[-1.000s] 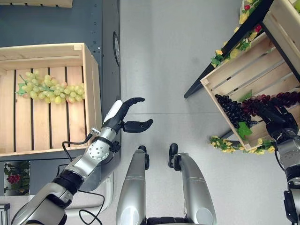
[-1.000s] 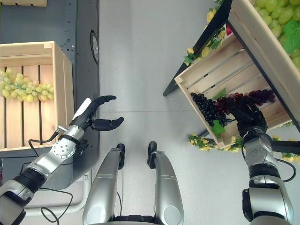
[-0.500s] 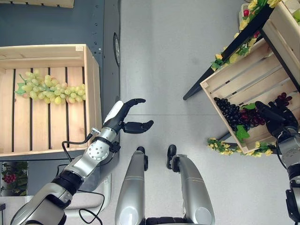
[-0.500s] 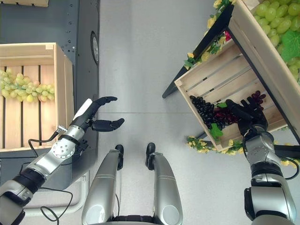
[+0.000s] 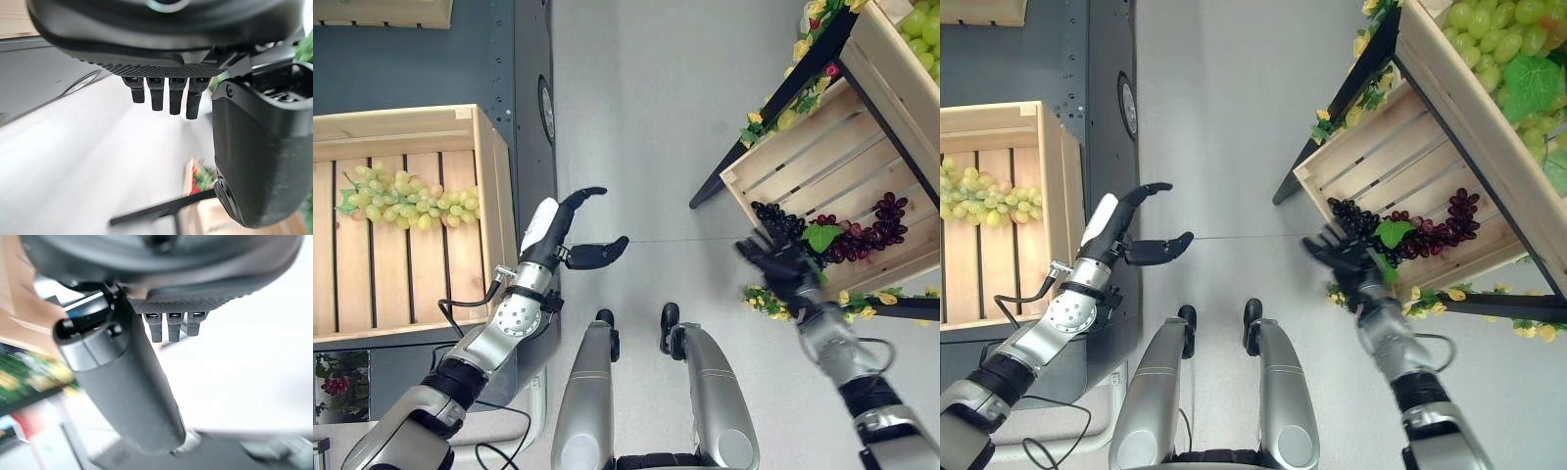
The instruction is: Pick up the fruits from the basket on one side to the basket on the other side
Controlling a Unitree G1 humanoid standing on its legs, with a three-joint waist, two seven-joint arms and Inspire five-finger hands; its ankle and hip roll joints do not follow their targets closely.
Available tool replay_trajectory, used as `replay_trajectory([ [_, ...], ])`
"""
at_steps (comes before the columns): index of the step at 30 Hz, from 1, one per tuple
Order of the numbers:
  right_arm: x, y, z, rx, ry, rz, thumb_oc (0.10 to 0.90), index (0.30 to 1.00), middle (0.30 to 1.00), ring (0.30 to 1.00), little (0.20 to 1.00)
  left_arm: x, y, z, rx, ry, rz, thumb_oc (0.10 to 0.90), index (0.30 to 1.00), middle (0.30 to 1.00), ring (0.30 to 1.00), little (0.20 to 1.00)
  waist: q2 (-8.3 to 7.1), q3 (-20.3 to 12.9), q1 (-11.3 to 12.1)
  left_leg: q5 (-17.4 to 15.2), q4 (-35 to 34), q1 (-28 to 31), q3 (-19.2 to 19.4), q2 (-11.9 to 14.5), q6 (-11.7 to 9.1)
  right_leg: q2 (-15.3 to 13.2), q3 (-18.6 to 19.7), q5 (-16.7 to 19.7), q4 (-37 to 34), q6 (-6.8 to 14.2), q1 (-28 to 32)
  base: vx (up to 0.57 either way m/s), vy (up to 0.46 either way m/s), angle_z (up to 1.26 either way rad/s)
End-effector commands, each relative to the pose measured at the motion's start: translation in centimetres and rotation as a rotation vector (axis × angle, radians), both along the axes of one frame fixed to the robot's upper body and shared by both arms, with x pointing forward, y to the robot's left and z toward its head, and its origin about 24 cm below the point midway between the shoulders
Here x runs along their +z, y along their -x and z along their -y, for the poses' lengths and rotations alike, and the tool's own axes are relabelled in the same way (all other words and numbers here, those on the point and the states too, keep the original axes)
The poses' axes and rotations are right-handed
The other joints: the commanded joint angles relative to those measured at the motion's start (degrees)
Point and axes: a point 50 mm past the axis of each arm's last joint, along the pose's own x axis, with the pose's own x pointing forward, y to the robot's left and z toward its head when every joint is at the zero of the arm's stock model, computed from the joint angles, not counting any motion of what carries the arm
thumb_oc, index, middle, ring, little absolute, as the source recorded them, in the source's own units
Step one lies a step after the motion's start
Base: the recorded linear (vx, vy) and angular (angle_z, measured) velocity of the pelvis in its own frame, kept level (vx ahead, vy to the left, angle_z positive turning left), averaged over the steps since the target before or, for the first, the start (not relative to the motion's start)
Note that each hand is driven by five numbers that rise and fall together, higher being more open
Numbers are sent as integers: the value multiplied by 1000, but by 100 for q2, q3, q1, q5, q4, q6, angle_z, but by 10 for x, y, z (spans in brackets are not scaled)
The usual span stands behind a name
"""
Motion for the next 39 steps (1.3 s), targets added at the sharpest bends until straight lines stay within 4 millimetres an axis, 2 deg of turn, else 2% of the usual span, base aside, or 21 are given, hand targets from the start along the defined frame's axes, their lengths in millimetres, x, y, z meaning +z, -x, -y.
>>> replay_trajectory([
  [1,45,-9,20,-19,138,229,800,900,900,900,900,65,8,17,-96,199,405,800,900,900,900,900,72,-77,37,99,-698,568,320,-242,153,75,-254,34,-37,-260,570,-1,38,2],
  [7,41,-10,13,-16,157,228,800,900,900,900,900,99,12,5,-44,308,578,800,900,900,900,900,175,-77,75,264,-982,621,343,-258,120,-3,-313,61,-161,-270,570,0,43,2],
  [11,42,-13,11,-7,169,228,800,900,900,900,900,110,11,-4,54,297,680,800,900,900,900,900,243,-77,80,313,-1039,610,374,-255,85,-36,-342,45,-162,-285,543,-5,48,6],
  [14,41,-14,8,14,199,221,800,900,900,900,900,119,11,-25,212,282,782,800,900,900,900,900,284,-77,90,312,-988,574,386,-255,65,-86,-372,-12,-97,-322,515,21,55,1],
  [18,36,-13,7,31,223,199,800,900,900,900,900,120,11,-56,405,257,844,800,900,900,900,900,308,-77,109,321,-928,542,404,-228,23,-149,-414,-57,-47,-356,511,29,43,1],
  [19,36,-13,7,32,224,199,800,900,900,900,900,120,11,-56,410,255,845,800,900,900,900,900,309,-77,107,321,-926,540,403,-228,22,-151,-417,-60,-45,-357,511,30,46,4],
  [20,36,-14,9,37,234,191,800,900,900,900,900,119,10,-70,467,225,836,800,900,900,900,900,325,-77,109,338,-937,542,412,-213,3,-172,-436,-79,-47,-375,516,27,44,5],
  [21,37,-14,10,39,241,187,800,900,900,900,900,118,9,-75,491,203,826,800,900,900,900,900,333,-77,107,339,-924,534,417,-203,-5,-183,-441,-93,-33,-383,512,30,50,5],
  [31,38,-20,21,42,284,156,800,900,900,900,900,109,2,-115,656,23,678,800,900,900,900,900,414,-77,171,402,-860,408,376,-165,-44,-277,-529,-147,46,-434,440,21,28,5],
  [35,40,-22,26,35,299,156,800,900,900,900,900,103,3,-131,706,-96,585,800,900,900,900,900,445,-77,207,453,-911,367,377,-159,-52,-290,-557,-125,-21,-430,418,-5,15,1],
  [39,42,-21,34,28,312,156,800,900,900,900,900,95,7,-147,752,-132,502,800,900,900,900,900,489,-77,219,476,-914,319,384,-155,-57,-302,-584,-137,-13,-436,381,-10,29,1],
])
